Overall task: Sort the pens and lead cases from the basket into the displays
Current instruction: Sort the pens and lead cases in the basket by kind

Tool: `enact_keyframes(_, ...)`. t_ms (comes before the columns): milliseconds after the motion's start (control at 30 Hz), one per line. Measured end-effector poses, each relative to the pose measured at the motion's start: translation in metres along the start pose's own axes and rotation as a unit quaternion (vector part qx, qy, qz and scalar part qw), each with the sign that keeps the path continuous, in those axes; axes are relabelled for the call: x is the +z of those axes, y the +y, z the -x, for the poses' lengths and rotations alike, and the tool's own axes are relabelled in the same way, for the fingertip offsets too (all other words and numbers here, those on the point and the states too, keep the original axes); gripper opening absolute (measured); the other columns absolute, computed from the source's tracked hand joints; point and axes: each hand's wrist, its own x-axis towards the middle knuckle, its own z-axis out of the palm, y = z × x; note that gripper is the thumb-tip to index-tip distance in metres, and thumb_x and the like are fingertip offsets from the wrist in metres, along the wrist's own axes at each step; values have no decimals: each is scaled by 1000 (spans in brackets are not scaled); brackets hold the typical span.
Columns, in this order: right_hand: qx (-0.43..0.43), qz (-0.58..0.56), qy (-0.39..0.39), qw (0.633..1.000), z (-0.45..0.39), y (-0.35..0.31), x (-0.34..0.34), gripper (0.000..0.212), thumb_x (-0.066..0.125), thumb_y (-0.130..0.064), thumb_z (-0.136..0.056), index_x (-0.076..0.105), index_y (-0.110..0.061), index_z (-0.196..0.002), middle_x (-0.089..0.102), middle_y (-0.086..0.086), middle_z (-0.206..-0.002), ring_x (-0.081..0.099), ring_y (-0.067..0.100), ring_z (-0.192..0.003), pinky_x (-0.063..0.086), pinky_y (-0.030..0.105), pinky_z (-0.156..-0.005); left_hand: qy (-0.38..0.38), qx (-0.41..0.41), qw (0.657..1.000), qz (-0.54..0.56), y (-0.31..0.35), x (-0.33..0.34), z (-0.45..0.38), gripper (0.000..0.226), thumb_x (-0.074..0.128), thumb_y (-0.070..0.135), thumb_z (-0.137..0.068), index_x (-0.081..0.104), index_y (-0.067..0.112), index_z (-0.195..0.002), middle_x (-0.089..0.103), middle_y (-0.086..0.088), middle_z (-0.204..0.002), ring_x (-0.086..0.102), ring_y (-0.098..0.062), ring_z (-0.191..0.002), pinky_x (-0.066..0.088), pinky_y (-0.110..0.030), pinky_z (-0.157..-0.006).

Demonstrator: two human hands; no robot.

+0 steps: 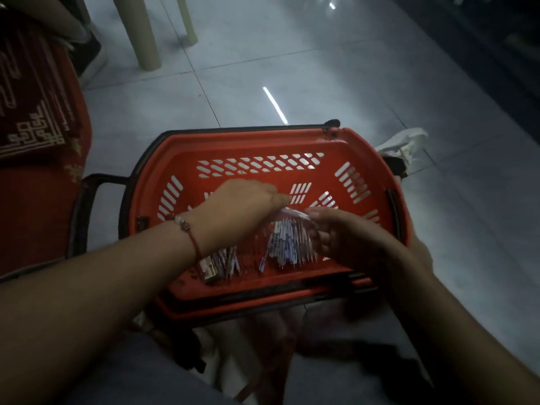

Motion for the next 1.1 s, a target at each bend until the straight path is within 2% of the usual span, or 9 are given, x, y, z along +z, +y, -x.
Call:
enact_keyframes(133, 1, -70, 36, 997, 9, -6, -11, 38, 65, -13, -74, 63, -12, -112, 63, 1, -75, 60, 9, -62, 51, 20, -56, 9, -70, 997, 26, -12, -6, 7, 37, 34, 44, -97, 65, 27, -107, 65, 8, -92, 60, -12, -81, 47, -28, -61)
enact_keyframes(267, 6, -17, 19, 1000, 16, -11, -10, 32, 57, -12, -88, 61, -10, -120, 64, 2, -77, 61, 10, -66, 52, 21, -62, -24, -102, 992, 70, -12, -5, 8, 23, 43, 38, -100, 61, 26, -92, 60, 9, -80, 55, -13, -71, 43, -29, -58)
enact_keyframes(367, -31, -90, -2, 995, 18, -5, -9, 35, 63, -18, -85, 62, -12, -120, 66, 2, -82, 65, 12, -71, 55, 23, -64, -45, -149, 981, 115, -8, -6, 4, 24, 45, 38, -101, 52, 29, -80, 54, 7, -71, 51, -12, -63, 31, -26, -53)
enact_keyframes(600, -138, -87, 27, 986, 4, -1, 5, 34, 63, -24, -90, 63, -16, -123, 72, 7, -120, 69, 20, -110, 54, 32, -92, -56, -147, 970, 184, 17, -8, 0, 26, 45, 39, -100, 50, 33, -75, 55, 7, -67, 50, -9, -58, 29, -26, -50)
enact_keyframes(700, -170, -9, 125, 977, -19, -3, 9, 34, 66, -37, -87, 67, -12, -111, 74, 11, -111, 69, 25, -103, 53, 36, -92, -47, -153, 982, 102, 12, -5, 4, 22, 42, 42, -101, 56, 32, -87, 55, 9, -73, 50, -8, -63, 28, -25, -51)
enact_keyframes(833, -231, 104, 288, 923, -67, -3, -4, 25, 55, -35, -100, 65, -12, -95, 71, 9, -93, 67, 21, -83, 54, 25, -65, -40, -196, 979, 28, -13, -2, 13, 24, 44, 39, -100, 61, 23, -100, 57, 6, -85, 53, -13, -72, 38, -29, -59)
enact_keyframes(900, -191, 137, 280, 931, -93, 1, -19, 23, 56, -29, -100, 63, -8, -102, 66, 8, -88, 63, 15, -71, 50, 19, -52, -47, -229, 972, 33, -24, 2, 19, 24, 44, 40, -99, 61, 23, -97, 54, 7, -81, 51, -11, -69, 38, -29, -57)
enact_keyframes(1000, -24, 190, 203, 960, -135, 17, -40, 21, 61, -11, -97, 61, 2, -113, 62, 10, -83, 55, 10, -55, 45, 19, -45, -55, -257, 964, 37, -31, 9, 30, 25, 44, 42, -98, 60, 23, -96, 55, 6, -82, 54, -14, -72, 43, -31, -61)
enact_keyframes(1100, 63, 334, 197, 920, -176, 42, -53, 15, 67, -7, -91, 63, 3, -102, 66, 19, -92, 54, 15, -56, 44, 24, -44, -94, -267, 958, 47, -30, 21, 39, 26, 44, 42, -97, 62, 23, -102, 62, 2, -95, 59, -20, -82, 49, -32, -70)
